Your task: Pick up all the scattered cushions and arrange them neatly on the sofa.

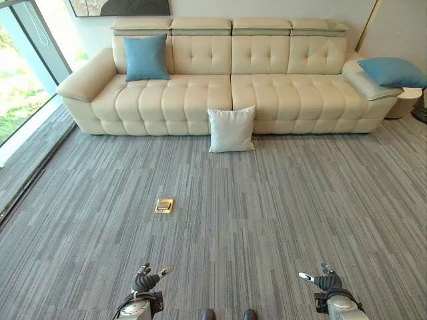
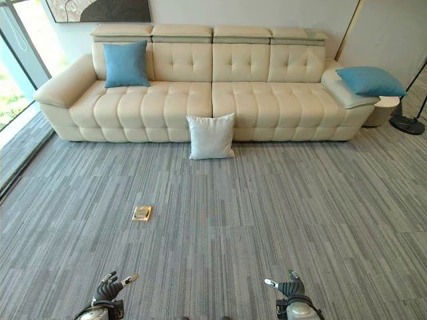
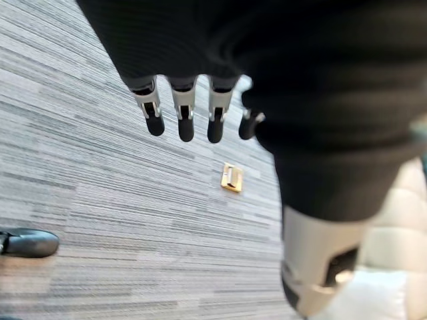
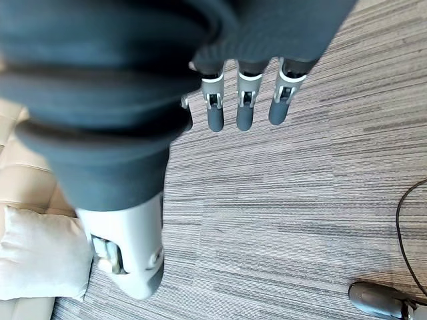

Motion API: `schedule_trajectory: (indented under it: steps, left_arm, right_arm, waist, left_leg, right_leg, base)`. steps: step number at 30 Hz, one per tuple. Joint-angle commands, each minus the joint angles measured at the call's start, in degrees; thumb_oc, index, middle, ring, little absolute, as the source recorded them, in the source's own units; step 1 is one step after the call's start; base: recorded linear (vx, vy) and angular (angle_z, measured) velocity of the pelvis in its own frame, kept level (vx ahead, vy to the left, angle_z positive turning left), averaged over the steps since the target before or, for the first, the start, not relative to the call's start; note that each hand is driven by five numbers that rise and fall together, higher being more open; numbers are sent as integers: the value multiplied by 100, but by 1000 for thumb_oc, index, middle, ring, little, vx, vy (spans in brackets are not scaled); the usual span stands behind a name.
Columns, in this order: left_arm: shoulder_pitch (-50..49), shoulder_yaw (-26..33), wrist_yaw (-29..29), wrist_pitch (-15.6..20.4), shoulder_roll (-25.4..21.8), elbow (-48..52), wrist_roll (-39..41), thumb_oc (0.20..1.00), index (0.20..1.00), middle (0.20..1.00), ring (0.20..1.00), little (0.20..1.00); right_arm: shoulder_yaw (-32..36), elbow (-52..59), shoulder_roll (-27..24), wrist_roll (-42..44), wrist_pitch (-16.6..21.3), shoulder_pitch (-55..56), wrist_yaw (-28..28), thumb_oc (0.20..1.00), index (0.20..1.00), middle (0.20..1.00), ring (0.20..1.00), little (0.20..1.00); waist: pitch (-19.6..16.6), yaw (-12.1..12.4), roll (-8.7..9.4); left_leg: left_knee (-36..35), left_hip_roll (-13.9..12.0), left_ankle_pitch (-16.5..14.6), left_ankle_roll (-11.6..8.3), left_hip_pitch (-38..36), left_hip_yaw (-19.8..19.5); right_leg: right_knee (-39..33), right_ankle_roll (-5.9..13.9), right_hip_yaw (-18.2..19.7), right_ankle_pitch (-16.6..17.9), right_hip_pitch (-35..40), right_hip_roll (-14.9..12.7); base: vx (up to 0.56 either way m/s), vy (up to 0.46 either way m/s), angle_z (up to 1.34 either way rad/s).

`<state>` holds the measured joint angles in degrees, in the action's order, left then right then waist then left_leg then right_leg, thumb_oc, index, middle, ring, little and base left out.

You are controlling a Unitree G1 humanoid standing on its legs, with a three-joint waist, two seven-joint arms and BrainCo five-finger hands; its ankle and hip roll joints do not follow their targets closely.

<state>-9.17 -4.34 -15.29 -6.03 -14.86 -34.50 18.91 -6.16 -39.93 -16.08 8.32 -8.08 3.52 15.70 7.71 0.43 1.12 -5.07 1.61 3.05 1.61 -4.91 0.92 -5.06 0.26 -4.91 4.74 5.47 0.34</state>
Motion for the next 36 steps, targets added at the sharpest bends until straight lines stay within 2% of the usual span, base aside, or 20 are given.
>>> schedule_trajectory:
  steps: [1,3,5,7,10,13,14,16,18,21,22,23,25,26,28,29,30,34,35,36]
  left_arm:
    - [318,-44,-73,110,-286,-15,-403,1000,1000,1000,1000,1000]
    - [319,5,-125,105,-353,-6,-438,1000,1000,1000,1000,1000]
    - [329,39,-125,95,-345,-21,-423,1000,1000,1000,1000,1000]
    - [335,122,-163,109,-336,33,-347,1000,1000,1000,1000,1000]
    - [341,137,-166,120,-309,76,-281,1000,1000,1000,1000,1000]
    - [407,119,-159,145,-277,74,-232,1000,1000,1000,1000,1000]
    - [490,82,-159,136,-272,63,-233,1000,1000,1000,1000,1000]
    - [503,78,-148,113,-265,50,-252,1000,1000,1000,1000,1000]
    - [519,54,-123,112,-237,36,-312,1000,1000,1000,1000,1000]
    - [520,50,-114,130,-161,-21,-263,1000,1000,1000,1000,1000]
    - [486,55,-75,154,-69,-64,-65,1000,1000,1000,1000,1000]
    - [485,54,-75,156,-66,-65,-64,1000,1000,1000,1000,1000]
    - [507,23,-69,168,-12,-154,1,1000,1000,1000,1000,1000]
    - [507,23,-69,168,-12,-154,1,1000,1000,1000,1000,1000]
    - [543,13,-81,179,-17,-139,71,1000,1000,1000,1000,1000]
    - [555,-2,-56,180,-15,-129,80,1000,1000,1000,1000,1000]
    - [594,-44,-62,196,-8,-148,117,1000,1000,1000,1000,1000]
    - [584,-47,-55,161,-21,-161,116,1000,1000,1000,1000,1000]
    - [538,-44,-47,123,-34,-202,82,1000,1000,1000,1000,1000]
    - [534,-43,-47,122,-35,-200,82,1000,1000,1000,1000,1000]
  right_arm:
    - [15,303,-241,-137,124,-425,0,1000,1000,1000,1000,1000]
    - [17,392,-269,-187,111,-456,-3,1000,1000,1000,1000,1000]
    - [35,396,-256,-185,113,-439,-10,1000,1000,1000,1000,1000]
    - [41,370,-234,-223,111,-422,-30,1000,1000,1000,1000,1000]
    - [52,308,-224,-232,91,-396,-23,1000,1000,1000,1000,1000]
    - [79,182,-210,-169,86,-428,5,1000,1000,1000,1000,1000]
    - [74,91,-207,-146,80,-468,53,1000,1000,1000,1000,1000]
    - [74,102,-225,-194,41,-455,45,1000,1000,1000,1000,1000]
    - [79,94,-244,-219,39,-380,39,1000,1000,1000,1000,1000]
    - [93,73,-256,-183,63,-338,41,1000,1000,1000,1000,1000]
    - [133,80,-329,-154,72,-331,39,1000,1000,1000,1000,1000]
    - [133,81,-332,-153,72,-329,39,1000,1000,1000,1000,1000]
    - [135,52,-402,-76,112,-310,39,1000,1000,1000,1000,1000]
    - [135,52,-402,-76,112,-310,39,1000,1000,1000,1000,1000]
    - [93,-7,-439,-72,133,-318,34,1000,1000,1000,1000,1000]
    - [90,-36,-460,-72,119,-319,31,1000,1000,1000,1000,1000]
    - [110,-35,-489,-48,124,-312,52,1000,1000,1000,1000,1000]
    - [151,-108,-462,21,92,-261,52,1000,1000,1000,1000,1000]
    - [139,-141,-432,39,82,-246,53,1000,1000,1000,1000,1000]
    - [137,-142,-430,39,83,-244,53,1000,1000,1000,1000,1000]
  waist:
    - [199,21,-35]
    - [335,37,-60]
    - [360,45,-64]
    - [552,61,-89]
    - [625,60,-101]
    - [728,95,-95]
    - [821,43,-65]
    - [793,-5,-38]
    - [680,-45,-31]
    - [556,-101,-89]
    - [424,-144,-203]
    - [424,-151,-208]
    - [361,-204,-275]
    - [360,-206,-275]
    - [416,-206,-260]
    - [469,-187,-238]
    - [575,-156,-171]
    - [628,-139,-65]
    - [634,-103,43]
    - [634,-106,51]
  left_leg:
    - [7,166,-632,-4,-97,96]
    - [7,175,-635,105,-38,95]
    - [7,196,-656,146,-32,103]
    - [7,217,-720,239,-108,173]
    - [7,224,-750,233,-147,190]
    - [7,202,-835,186,-240,270]
    - [7,230,-917,125,-385,263]
    - [7,234,-973,77,-483,262]
    - [7,222,-1077,-4,-613,217]
    - [7,148,-1142,-38,-750,174]
    - [7,52,-1001,-99,-858,149]
    - [7,47,-1003,-102,-860,141]
    - [624,-48,-804,-252,-726,156]
    - [629,-48,-807,-252,-723,154]
    - [1672,-70,-552,-472,-402,250]
    - [2005,-64,-467,-518,-225,292]
    - [2750,-86,-348,-548,159,333]
    - [2799,-129,-453,-408,571,421]
    - [2304,-63,-708,-272,853,386]
    - [2278,-52,-702,-267,832,386]
  right_leg:
    - [268,335,-117,-951,81,-170]
    - [1026,367,-88,-1145,-347,-201]
    - [1393,401,-89,-1174,-557,-237]
    - [2502,503,-205,-964,-1100,-372]
    - [2912,502,-201,-888,-1481,-396]
    - [2275,476,-276,-733,-1767,-295]
    - [1351,585,-159,-412,-1840,-117]
    - [893,652,-107,-278,-1821,-37]
    - [535,608,-203,-275,-1629,-25]
    - [536,492,-214,-281,-1451,43]
    - [554,386,-295,-400,-1327,95]
    - [554,384,-303,-403,-1322,96]
    - [513,227,-326,-629,-1073,154]
    - [512,227,-327,-629,-1073,154]
    - [486,104,-358,-787,-797,173]
    - [457,70,-370,-834,-685,144]
    - [414,-29,-400,-931,-478,115]
    - [374,-88,-437,-1045,-227,41]
    - [303,-61,-433,-1085,-97,-28]
    - [299,-55,-435,-1091,-87,-37]
  base:
    - [27,153,2]
    - [6,149,1]
    - [18,126,-4]
    - [28,151,-9]
    - [48,57,-24]
    - [162,-49,-8]
    - [208,-97,-6]
    - [244,-105,-12]
    - [304,-141,-5]
    - [417,-178,37]
    - [455,-184,37]
    - [503,-232,25]
    - [323,-180,11]
    - [214,-130,7]
    - [250,-180,20]
    - [279,-247,28]
    - [229,-209,28]
    - [197,-119,11]
    - [149,-51,19]
    - [236,-65,11]
